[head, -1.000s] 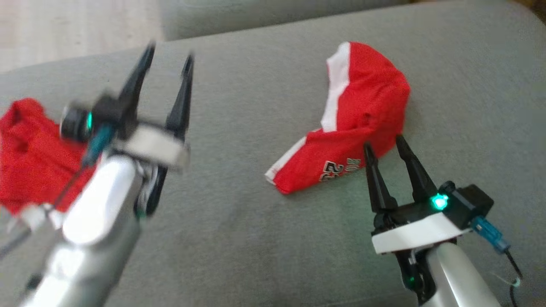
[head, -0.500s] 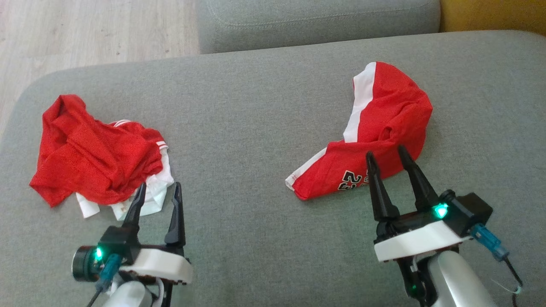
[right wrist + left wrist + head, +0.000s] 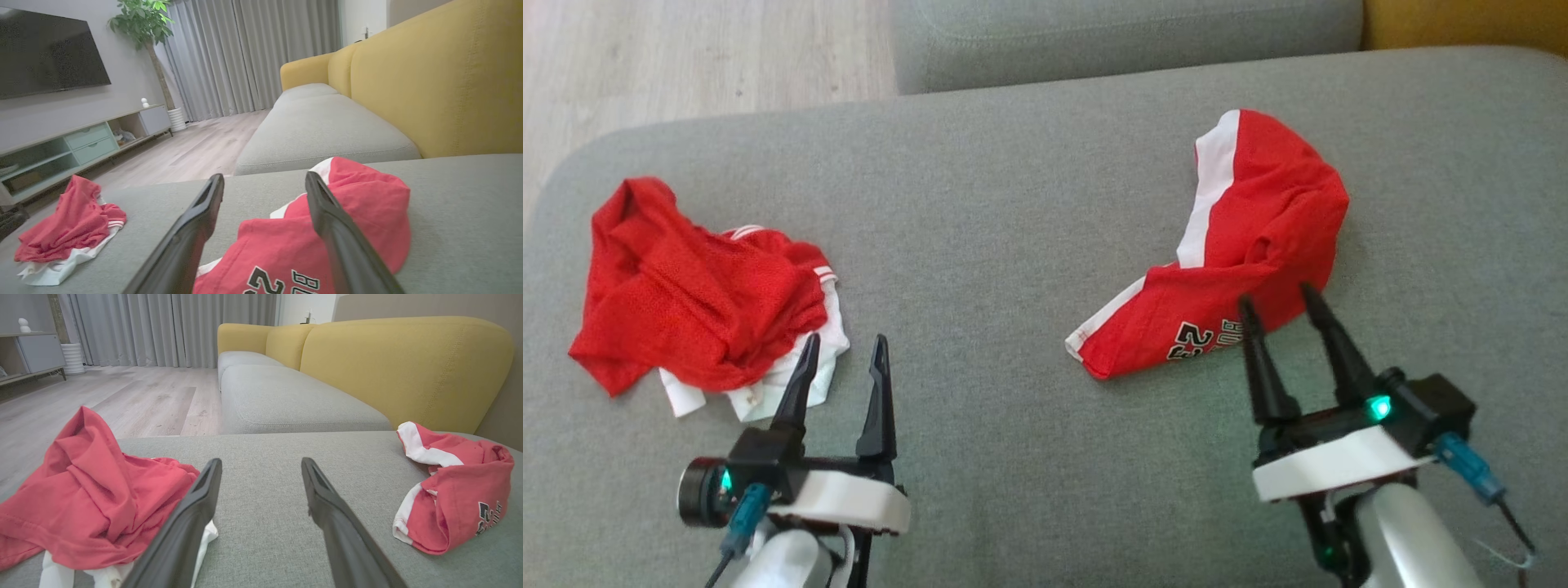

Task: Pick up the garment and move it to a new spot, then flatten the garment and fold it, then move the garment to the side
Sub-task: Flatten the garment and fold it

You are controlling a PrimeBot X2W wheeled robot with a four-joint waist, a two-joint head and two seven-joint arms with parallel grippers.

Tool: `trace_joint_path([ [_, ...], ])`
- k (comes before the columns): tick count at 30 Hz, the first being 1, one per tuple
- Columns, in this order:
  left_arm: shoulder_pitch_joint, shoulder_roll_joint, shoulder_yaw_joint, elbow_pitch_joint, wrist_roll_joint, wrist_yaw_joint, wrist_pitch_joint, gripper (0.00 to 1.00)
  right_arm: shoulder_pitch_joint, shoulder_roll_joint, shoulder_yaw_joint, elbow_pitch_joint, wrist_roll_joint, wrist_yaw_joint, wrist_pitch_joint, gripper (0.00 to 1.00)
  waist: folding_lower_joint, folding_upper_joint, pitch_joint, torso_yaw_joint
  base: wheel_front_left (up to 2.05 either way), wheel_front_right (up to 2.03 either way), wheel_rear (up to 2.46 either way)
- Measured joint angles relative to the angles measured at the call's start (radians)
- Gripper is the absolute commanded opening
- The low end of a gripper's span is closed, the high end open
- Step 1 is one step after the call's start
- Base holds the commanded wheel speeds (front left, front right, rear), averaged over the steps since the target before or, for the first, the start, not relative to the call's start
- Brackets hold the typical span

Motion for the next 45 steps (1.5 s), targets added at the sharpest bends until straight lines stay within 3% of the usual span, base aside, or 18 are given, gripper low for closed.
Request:
trace_joint_path([
  [8, -0.054, -0.027, 0.016, -0.011, 0.017, -0.021, -0.003, 1.0, -0.13, 0.0, -0.129, 0.048, -0.141, 0.0, 0.002, 1.0, 0.0002, 0.0, 0.07, 0.025, 0.0, 0.0, 0.0],
  [14, -0.115, -0.064, 0.02, -0.011, 0.028, -0.052, -0.003, 1.0, -0.386, -0.001, -0.266, 0.129, -0.32, 0.0, 0.144, 1.0, 0.0003, 0.0, 0.142, 0.072, 0.0, 0.0, 0.0],
  [23, -0.152, -0.123, 0.049, 0.029, 0.048, -0.1, -0.003, 1.0, -0.642, -0.002, -0.472, 0.411, -0.528, 0.0, 0.418, 1.0, 0.0003, 0.0, 0.227, 0.163, 0.0, 0.0, 0.0],
  [28, -0.163, -0.15, 0.056, 0.05, 0.067, -0.121, -0.003, 1.0, -0.707, -0.004, -0.576, 0.558, -0.595, 0.0, 0.482, 1.0, 0.0003, 0.0, 0.252, 0.207, 0.0, 0.0, 0.0],
  [33, -0.163, -0.17, 0.075, 0.064, 0.082, -0.143, -0.003, 1.0, -0.735, -0.025, -0.618, 0.66, -0.658, 0.0, 0.493, 1.0, 0.0002, 0.0, 0.265, 0.233, 0.0, 0.0, 0.0],
  [35, -0.163, -0.174, 0.086, 0.068, 0.09, -0.149, -0.003, 1.0, -0.75, -0.027, -0.656, 0.684, -0.658, 0.0, 0.48, 0.0, 0.0002, 0.0, 0.264, 0.237, 0.0, 0.0, 0.0],
  [45, -0.156, -0.188, 0.128, 0.078, 0.109, -0.162, -0.003, 1.0, -0.826, -0.042, -0.776, 0.679, -0.671, 0.0, 0.264, 0.0, 0.0, 0.0, 0.215, 0.216, 0.0, 0.0, 0.0],
])
